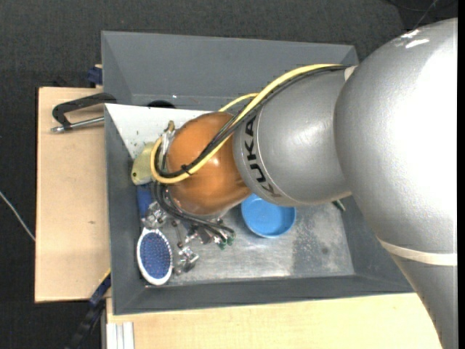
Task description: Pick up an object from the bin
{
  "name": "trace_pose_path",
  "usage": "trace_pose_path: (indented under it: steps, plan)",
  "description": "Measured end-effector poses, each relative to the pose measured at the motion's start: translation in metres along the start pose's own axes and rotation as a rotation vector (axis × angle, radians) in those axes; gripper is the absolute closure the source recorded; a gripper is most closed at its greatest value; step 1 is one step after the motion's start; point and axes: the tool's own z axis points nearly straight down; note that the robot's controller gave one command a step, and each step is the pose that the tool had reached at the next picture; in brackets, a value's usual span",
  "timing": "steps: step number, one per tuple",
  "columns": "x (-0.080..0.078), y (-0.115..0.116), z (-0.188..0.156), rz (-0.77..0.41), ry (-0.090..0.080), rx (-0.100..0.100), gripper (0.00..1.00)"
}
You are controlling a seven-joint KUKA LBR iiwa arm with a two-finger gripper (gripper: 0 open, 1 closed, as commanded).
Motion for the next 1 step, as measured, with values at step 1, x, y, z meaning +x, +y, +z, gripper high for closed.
trace_pose_path:
  steps: [1]
  plan:
    - [0.0013, 0.0096, -0.0098, -0.418, 0.006, -0.004, 0.00]
